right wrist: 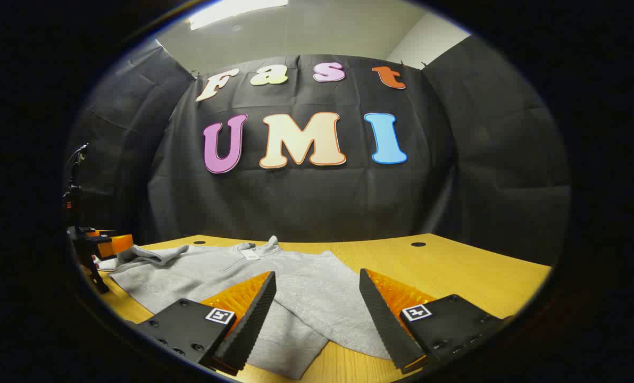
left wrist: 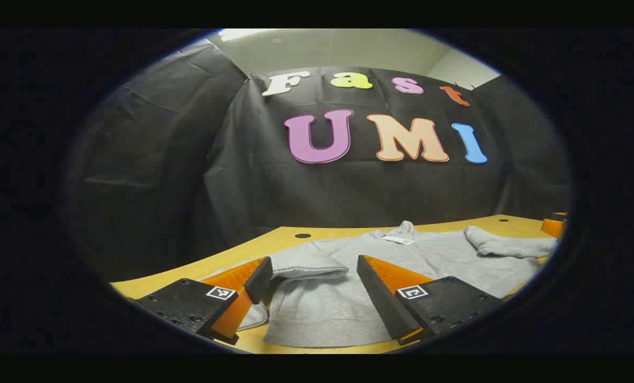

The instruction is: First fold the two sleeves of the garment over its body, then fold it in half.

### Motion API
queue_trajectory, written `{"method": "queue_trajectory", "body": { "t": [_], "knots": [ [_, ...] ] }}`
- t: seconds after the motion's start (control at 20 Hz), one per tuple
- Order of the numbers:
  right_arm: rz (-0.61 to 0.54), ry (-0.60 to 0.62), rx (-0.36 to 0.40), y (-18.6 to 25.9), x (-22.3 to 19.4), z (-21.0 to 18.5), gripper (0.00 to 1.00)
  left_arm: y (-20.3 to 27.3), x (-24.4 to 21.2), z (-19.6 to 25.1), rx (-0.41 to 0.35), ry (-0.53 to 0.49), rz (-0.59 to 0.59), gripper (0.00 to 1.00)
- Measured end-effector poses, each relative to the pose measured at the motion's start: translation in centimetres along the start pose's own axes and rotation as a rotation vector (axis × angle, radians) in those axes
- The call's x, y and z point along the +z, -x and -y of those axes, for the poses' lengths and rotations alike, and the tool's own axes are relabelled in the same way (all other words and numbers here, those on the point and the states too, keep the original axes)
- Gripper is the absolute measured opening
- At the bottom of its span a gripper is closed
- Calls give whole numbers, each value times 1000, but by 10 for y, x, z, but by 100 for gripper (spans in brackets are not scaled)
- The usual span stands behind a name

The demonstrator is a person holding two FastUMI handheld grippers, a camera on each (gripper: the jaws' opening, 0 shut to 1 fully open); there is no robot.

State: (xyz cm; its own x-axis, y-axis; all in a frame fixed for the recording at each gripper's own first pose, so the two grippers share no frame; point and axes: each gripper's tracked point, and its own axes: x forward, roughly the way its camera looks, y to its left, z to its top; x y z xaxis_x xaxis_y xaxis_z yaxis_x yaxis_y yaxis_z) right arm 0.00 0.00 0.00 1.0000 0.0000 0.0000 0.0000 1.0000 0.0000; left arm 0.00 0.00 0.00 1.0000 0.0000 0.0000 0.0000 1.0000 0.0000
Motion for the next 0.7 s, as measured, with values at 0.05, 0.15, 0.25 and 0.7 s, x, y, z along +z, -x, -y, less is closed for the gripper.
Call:
{"method": "queue_trajectory", "body": {
  "t": [0.05,0.15,0.25,0.7],
  "knots": [
    [0,0,0,0,0,0,98,0,0,0,0,0,0,94],
    [0,0,0,-1,1,-1,98,-1,0,0,0,0,0,94],
    [0,0,0,0,1,0,98,-1,-1,0,0,0,1,94],
    [0,0,-1,0,0,-1,98,-1,-1,0,0,0,0,94]
  ]
}}
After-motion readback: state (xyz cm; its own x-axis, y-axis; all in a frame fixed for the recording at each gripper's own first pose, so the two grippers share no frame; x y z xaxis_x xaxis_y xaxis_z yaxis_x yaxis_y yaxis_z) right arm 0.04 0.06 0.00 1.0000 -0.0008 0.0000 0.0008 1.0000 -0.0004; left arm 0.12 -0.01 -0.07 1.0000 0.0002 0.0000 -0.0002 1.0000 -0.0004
